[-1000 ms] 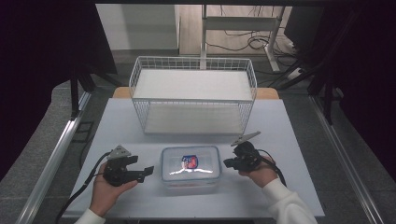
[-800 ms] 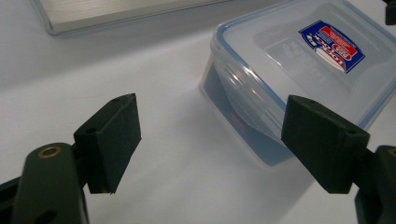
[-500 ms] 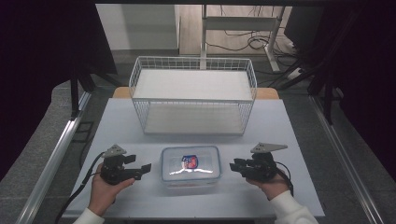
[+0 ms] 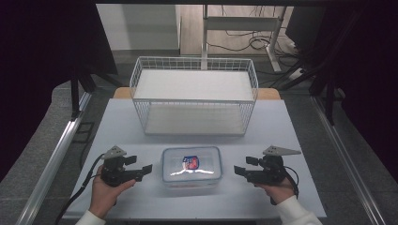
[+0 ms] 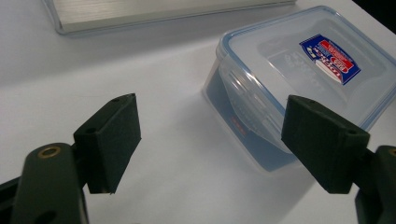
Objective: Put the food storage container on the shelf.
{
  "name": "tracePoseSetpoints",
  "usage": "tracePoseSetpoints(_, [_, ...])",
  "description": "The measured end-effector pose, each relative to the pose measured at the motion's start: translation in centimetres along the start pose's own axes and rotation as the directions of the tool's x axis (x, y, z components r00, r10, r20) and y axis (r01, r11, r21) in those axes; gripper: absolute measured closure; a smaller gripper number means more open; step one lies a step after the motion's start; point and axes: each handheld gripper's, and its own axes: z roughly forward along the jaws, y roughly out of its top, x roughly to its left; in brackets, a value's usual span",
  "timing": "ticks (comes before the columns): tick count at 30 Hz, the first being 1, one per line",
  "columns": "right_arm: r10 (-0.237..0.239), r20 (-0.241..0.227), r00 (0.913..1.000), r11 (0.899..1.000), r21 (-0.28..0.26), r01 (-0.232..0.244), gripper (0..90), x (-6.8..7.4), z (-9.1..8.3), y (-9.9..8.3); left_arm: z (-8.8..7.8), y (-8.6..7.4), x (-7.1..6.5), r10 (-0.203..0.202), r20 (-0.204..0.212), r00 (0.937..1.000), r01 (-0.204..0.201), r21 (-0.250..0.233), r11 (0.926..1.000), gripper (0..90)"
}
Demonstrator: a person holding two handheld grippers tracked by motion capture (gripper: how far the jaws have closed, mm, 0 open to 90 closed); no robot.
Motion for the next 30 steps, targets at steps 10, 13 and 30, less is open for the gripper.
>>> tracePoseSetpoints(10, [0.016, -0.025, 0.9996, 1.0, 0.016, -0.015, 23.3, -0.1, 1.3, 0.8, 0.8, 0.5, 0.5, -0.04, 0.037, 0.9985, 0.04, 0.002, 0.9992, 17.2])
tracePoseSetpoints(13, [-0.001, -0.035, 0.9994, 1.0, 0.016, 0.002, 22.9, 0.1, 1.9, 1.3, 0.9, 1.0, 0.9, -0.068, 0.064, 0.9957, 0.068, -0.003, 0.9977, 16.3])
tracePoseSetpoints(30, [-0.032, -0.05, 0.9982, 0.998, 0.051, 0.035, 21.1, 0.9, 2.3, 1.0, 5.3, 1.9, 1.3, -0.218, 0.256, 0.9418, 0.19, 0.13, 0.9731, 15.7])
